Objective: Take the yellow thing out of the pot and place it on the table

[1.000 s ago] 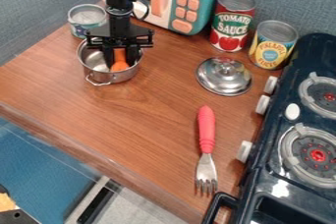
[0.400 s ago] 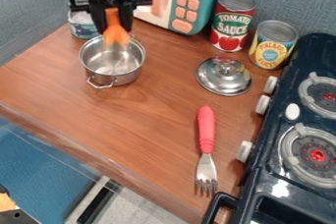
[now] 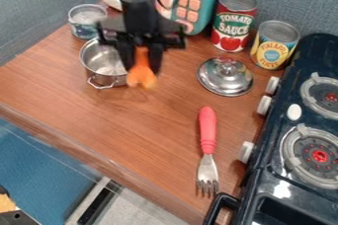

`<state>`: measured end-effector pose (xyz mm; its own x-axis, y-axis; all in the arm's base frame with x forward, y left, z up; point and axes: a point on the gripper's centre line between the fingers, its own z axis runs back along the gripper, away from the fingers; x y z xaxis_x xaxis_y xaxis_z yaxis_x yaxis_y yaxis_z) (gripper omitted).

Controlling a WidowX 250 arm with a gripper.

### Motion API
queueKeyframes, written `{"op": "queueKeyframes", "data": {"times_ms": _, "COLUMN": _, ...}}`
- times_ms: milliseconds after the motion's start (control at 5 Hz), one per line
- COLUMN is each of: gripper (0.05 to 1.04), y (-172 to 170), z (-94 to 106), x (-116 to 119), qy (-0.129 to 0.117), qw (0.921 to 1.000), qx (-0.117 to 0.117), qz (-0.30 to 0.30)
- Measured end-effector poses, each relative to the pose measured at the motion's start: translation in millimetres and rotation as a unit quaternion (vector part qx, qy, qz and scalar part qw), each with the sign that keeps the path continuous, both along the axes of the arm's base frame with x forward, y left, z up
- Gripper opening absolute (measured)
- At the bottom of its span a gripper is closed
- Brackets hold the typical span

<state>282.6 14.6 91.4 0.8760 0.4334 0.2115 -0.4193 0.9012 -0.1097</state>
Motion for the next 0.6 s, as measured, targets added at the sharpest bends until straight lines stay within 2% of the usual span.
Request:
{"op": "queueKeyframes", "data": {"times_ms": 200, "gripper": 0.405, "y": -25, "z": -20.3, "x": -2, "qy": 0.026, "qw": 0.9986, "qx": 0.015, "qz": -0.042}}
{"op": "queueKeyframes", "data": {"times_ms": 600, "gripper": 0.405, "y": -35, "z": -58.4, "x": -6, "qy": 0.076, "qw": 0.9944, "qx": 0.017, "qz": -0.072}}
